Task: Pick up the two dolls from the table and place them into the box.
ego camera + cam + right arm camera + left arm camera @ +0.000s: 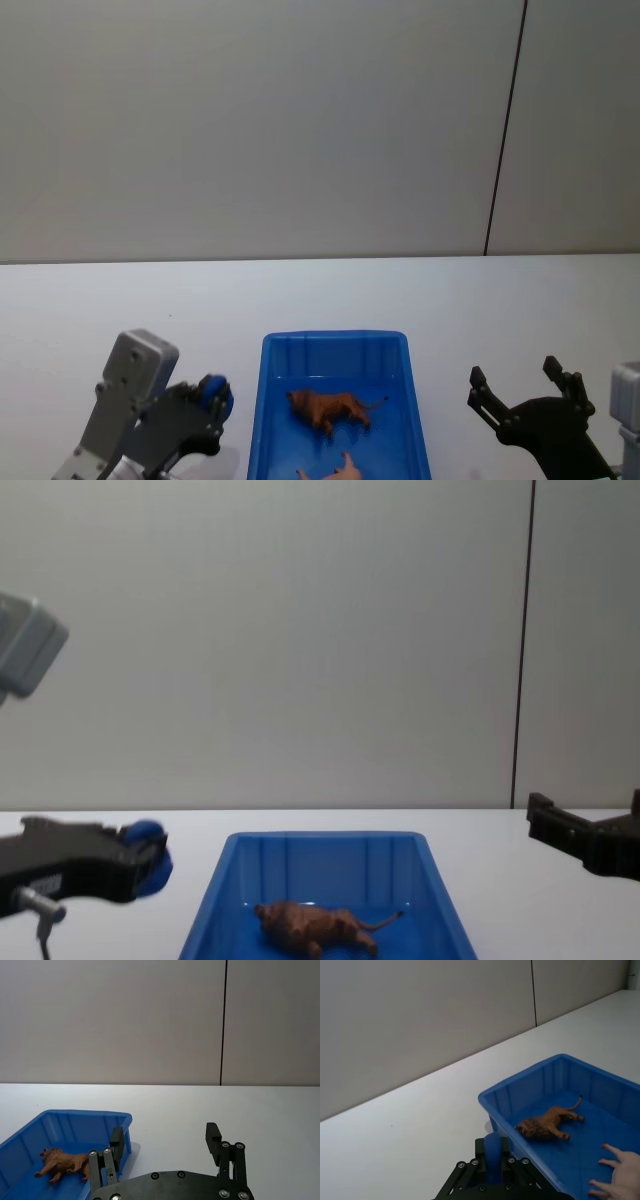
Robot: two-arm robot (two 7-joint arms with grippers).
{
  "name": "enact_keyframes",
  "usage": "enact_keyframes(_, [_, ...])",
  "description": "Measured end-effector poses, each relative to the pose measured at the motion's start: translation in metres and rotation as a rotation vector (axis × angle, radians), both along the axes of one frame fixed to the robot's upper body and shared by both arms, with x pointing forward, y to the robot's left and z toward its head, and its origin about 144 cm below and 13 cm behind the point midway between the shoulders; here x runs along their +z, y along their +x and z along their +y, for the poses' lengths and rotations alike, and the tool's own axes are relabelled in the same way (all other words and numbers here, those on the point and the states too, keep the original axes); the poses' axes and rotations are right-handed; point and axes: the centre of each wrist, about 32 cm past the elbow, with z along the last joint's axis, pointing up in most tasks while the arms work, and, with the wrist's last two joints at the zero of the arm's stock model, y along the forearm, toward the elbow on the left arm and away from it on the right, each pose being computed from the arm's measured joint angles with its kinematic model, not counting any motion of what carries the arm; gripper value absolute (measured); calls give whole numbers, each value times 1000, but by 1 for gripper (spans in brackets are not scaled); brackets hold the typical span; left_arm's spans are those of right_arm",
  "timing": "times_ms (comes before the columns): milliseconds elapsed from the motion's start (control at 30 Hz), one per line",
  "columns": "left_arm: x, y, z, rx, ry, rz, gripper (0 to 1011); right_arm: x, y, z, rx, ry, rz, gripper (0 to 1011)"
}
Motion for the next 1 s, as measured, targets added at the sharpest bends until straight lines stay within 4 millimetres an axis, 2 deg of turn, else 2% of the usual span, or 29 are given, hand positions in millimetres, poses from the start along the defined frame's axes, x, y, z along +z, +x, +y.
enact_keyframes(367, [20, 9, -6, -102, -6, -65, 89, 0, 0, 0, 0, 0, 0, 1001])
enact_keyframes(767, [25, 18, -9, -250, -79, -82, 89, 0, 0, 0, 0, 0, 0, 1001])
enact_keyframes(833, [24, 19, -9, -280, -97, -82, 109, 0, 0, 0, 0, 0, 0, 1001])
enact_keyframes(967, [21, 21, -10, -331, -129, -81, 231, 0, 0, 0, 0, 0, 0, 1001])
enact_keyframes(1000, [20, 22, -11, -350, -141, -80, 231, 0, 0, 0, 0, 0, 0, 1001])
